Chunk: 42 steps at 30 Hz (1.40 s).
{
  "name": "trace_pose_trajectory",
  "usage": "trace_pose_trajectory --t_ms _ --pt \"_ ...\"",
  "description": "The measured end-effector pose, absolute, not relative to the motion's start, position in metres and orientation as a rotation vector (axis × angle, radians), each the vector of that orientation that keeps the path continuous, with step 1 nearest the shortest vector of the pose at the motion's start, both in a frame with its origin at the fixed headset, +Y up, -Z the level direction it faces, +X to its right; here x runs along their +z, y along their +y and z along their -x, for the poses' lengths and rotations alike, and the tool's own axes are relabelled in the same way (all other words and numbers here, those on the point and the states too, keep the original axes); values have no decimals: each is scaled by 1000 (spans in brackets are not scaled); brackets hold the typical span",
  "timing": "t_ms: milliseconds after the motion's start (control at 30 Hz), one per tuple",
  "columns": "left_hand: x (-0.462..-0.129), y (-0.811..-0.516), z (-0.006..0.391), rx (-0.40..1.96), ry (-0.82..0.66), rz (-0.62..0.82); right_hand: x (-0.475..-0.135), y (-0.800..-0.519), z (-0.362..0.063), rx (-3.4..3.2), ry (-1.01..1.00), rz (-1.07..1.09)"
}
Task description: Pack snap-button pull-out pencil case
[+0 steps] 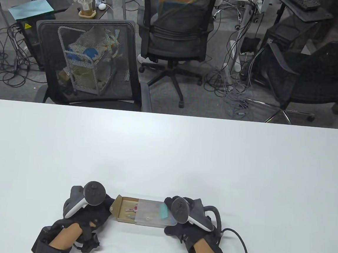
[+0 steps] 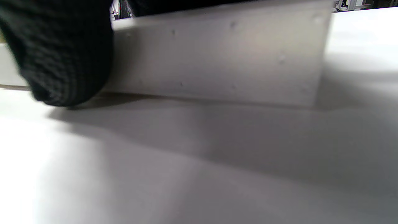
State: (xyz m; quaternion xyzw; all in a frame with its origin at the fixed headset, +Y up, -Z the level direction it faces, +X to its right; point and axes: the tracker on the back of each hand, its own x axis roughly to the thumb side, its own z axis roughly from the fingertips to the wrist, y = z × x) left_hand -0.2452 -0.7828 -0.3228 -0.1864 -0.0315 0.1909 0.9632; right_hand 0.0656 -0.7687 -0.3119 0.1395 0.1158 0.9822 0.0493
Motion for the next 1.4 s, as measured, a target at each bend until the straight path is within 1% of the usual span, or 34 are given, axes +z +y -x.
trace_pose_trajectory --t_ms 267,367,533,667,767,967,1400 --pt "-323 -783 245 386 -66 376 -315 -770 -25 2984 369 -373" --pt "-322 -783 246 393 -64 376 -316 -771 -16 2994 366 -345" --pt "-321 -786 247 486 -82 452 -316 -773 -19 2965 358 -359" --pt "-319 -787 246 515 -48 453 -315 -772 -18 2973 358 -352" --pt "-317 -787 240 538 13 441 -315 -772 -18 2981 349 -356" --pt "-316 -785 228 476 85 389 -315 -772 -18 2985 343 -359" --pt "-315 -783 218 389 94 369 -314 -772 -17 2990 342 -361"
